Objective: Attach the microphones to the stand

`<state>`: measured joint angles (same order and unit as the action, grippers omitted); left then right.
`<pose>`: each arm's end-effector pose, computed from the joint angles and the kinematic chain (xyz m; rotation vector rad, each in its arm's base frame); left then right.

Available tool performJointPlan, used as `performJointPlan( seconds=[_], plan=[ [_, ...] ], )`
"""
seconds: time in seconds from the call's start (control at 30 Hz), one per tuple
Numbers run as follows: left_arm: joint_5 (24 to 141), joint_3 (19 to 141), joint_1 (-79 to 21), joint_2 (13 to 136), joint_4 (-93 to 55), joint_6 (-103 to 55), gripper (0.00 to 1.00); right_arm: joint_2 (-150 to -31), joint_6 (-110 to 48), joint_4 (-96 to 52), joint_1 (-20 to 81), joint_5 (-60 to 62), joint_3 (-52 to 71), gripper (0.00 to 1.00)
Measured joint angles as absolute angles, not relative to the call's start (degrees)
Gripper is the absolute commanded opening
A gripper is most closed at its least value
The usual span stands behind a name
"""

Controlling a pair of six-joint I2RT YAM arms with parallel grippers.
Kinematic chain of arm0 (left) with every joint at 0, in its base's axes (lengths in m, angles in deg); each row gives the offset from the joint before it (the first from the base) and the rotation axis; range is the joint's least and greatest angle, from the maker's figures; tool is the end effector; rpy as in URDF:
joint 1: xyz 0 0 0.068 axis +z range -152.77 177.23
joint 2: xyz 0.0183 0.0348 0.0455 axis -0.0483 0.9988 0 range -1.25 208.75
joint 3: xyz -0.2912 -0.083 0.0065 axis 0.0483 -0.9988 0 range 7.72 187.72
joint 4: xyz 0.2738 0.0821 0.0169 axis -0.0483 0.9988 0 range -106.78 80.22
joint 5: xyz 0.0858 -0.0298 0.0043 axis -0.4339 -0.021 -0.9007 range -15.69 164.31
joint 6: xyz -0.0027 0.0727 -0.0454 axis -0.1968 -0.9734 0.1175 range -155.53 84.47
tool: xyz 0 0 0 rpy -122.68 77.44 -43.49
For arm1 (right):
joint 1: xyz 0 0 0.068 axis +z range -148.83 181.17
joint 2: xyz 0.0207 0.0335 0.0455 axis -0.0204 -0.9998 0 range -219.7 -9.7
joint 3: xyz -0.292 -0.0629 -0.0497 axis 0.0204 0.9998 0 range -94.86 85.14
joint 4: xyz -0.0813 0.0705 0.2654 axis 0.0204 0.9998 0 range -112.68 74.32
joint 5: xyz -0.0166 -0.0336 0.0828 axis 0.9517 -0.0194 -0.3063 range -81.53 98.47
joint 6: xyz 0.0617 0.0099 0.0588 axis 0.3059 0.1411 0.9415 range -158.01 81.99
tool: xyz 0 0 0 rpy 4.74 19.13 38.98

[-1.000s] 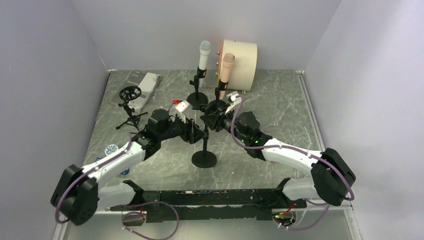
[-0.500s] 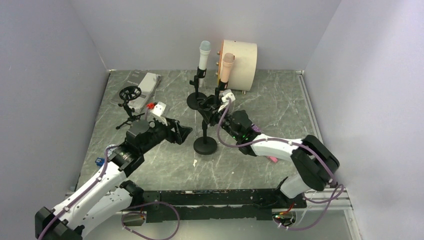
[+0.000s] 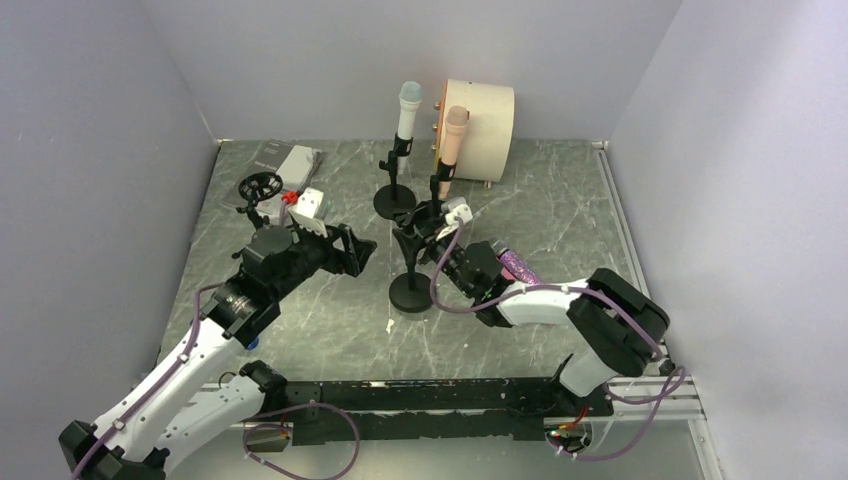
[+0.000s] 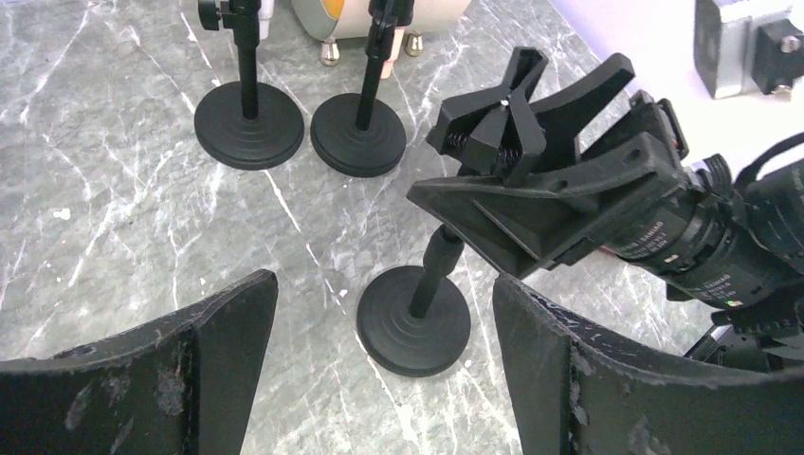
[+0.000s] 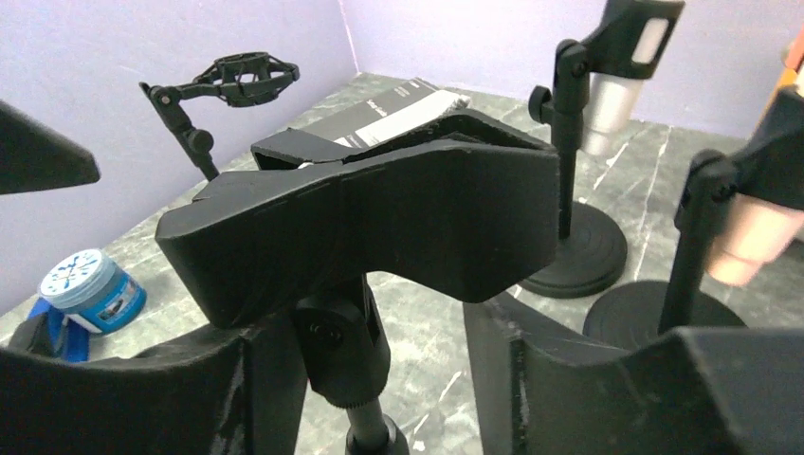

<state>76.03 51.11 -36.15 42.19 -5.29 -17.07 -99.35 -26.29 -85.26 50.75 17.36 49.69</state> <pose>0.1856 -0.1252 0.3461 0.2589 1.8043 -0.6753 0.2506 0.2762 0.2450 -0.3507 1.4292 0.7675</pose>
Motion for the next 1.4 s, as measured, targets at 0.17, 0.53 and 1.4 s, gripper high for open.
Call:
performJointPlan(
  seconds=[0.17,0.53,1.4],
  plan=[
    [77.8,53.6,-36.2,45.5,-5.1,-18.2,0.88,-93.4,-24.7,-82.3,50.8,19.2,53.2,0.67],
    [82.3,58.2,-36.2,50.7,-4.8,-20.0,0.88,-78.5,-22.4,-65.4,50.8,13.7,56.8,0.73],
    [75.5,60.5,-36.2,45.3,3.2,-21.5,0.86,-71.8,-17.0,-6.9,31.4,23.4,40.4,0.64]
  ],
)
